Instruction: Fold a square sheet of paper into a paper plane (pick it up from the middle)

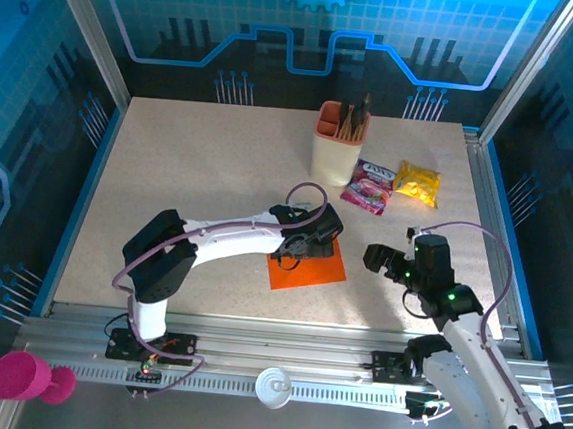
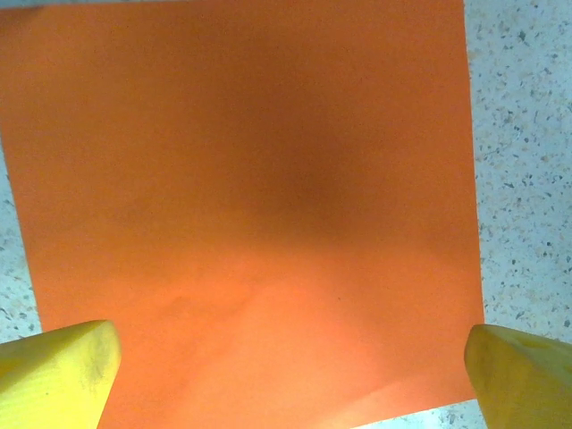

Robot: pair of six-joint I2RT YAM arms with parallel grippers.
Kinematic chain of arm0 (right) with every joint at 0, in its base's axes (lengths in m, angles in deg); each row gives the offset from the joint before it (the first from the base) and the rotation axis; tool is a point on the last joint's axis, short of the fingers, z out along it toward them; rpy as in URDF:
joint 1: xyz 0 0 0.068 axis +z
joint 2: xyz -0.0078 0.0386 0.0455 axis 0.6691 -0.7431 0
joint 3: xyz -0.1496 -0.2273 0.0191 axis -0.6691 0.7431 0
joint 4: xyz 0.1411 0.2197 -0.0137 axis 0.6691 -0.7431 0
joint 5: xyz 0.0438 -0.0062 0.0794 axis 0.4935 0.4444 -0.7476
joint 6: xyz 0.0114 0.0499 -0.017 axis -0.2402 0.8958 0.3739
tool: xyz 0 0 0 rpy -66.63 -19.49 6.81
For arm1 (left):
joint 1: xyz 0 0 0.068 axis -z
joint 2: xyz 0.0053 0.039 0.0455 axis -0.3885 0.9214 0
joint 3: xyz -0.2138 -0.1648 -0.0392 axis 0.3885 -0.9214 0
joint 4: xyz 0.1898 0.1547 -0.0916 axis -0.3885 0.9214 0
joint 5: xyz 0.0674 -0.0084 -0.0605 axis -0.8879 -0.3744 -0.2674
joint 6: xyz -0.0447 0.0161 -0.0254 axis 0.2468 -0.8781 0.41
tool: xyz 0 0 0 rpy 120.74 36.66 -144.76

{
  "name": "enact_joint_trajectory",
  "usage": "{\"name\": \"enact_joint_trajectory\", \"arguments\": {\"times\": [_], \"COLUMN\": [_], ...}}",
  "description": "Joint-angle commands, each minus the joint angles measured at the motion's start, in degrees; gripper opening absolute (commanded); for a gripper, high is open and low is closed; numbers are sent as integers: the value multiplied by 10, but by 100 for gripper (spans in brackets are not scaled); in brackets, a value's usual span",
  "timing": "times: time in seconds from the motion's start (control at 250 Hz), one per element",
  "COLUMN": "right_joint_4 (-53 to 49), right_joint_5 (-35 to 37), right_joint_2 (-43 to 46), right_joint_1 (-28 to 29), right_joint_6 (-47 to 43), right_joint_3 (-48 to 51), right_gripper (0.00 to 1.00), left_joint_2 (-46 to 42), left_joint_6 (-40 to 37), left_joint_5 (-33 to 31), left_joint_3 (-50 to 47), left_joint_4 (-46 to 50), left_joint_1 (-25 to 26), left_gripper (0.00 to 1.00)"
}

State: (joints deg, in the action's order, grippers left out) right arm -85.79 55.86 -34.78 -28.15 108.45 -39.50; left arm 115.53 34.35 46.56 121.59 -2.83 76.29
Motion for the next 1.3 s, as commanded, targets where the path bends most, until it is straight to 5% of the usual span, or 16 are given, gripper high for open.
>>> {"name": "enact_joint_trajectory", "arguments": {"times": [0.0, 1.294], "right_joint_4": [-13, 0], "right_joint_5": [-7, -20], "right_joint_2": [7, 22], "right_joint_1": [6, 6], "right_joint_6": [-2, -23], "right_joint_3": [7, 30], "right_gripper": [99, 99], "left_joint_2": [24, 146], "left_joint_6": [21, 20], "left_joint_5": [29, 24], "left_joint_3": [15, 116], "left_joint_4": [14, 88], "left_joint_1": [3, -31], "left_gripper": [100, 100]}}
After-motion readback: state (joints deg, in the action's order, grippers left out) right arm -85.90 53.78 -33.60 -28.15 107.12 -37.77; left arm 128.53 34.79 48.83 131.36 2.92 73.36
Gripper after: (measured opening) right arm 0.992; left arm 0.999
